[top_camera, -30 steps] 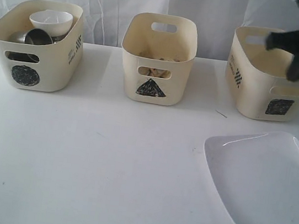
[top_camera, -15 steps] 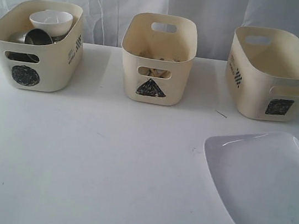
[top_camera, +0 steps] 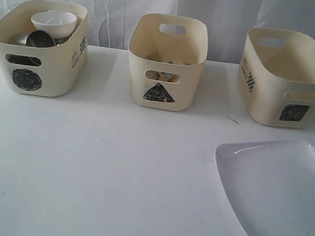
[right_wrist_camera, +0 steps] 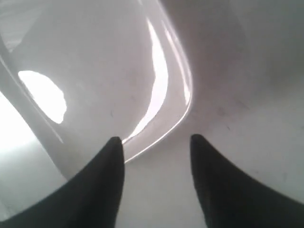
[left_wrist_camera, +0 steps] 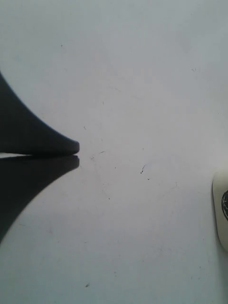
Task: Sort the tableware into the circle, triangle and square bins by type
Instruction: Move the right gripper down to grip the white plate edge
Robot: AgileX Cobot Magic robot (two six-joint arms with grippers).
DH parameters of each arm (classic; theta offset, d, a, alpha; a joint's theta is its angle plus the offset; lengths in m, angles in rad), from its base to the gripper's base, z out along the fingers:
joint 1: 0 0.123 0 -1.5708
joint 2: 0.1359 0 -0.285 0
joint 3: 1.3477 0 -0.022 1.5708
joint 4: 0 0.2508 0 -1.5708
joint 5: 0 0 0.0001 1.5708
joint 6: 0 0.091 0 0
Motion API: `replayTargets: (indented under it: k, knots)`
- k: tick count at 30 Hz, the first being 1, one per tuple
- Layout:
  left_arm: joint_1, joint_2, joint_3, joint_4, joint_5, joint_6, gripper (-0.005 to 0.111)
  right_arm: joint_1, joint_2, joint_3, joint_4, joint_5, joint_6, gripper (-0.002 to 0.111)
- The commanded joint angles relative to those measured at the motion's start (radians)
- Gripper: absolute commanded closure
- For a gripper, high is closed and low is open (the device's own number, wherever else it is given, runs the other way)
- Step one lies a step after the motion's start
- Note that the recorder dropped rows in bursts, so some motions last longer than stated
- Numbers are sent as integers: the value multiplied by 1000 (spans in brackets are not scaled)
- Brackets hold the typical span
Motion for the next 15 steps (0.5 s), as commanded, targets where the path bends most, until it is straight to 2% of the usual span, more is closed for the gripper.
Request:
replayTargets:
  k: [1, 6, 11, 15]
  knots:
    - [-9, -3, 5, -7, -1, -1, 107, -7, 31, 6, 11, -139, -17, 54]
    - [-9, -3, 5, -7, -1, -1, 107, -7, 98, 6, 49, -211, -44, 54]
    - [-9, -3, 5, -7, -1, -1, 107, -7, 175, 6, 229, -182, -258, 59]
    - [-9, -3, 5, -7, -1, -1, 107, -7, 211, 7, 268, -177, -323, 61]
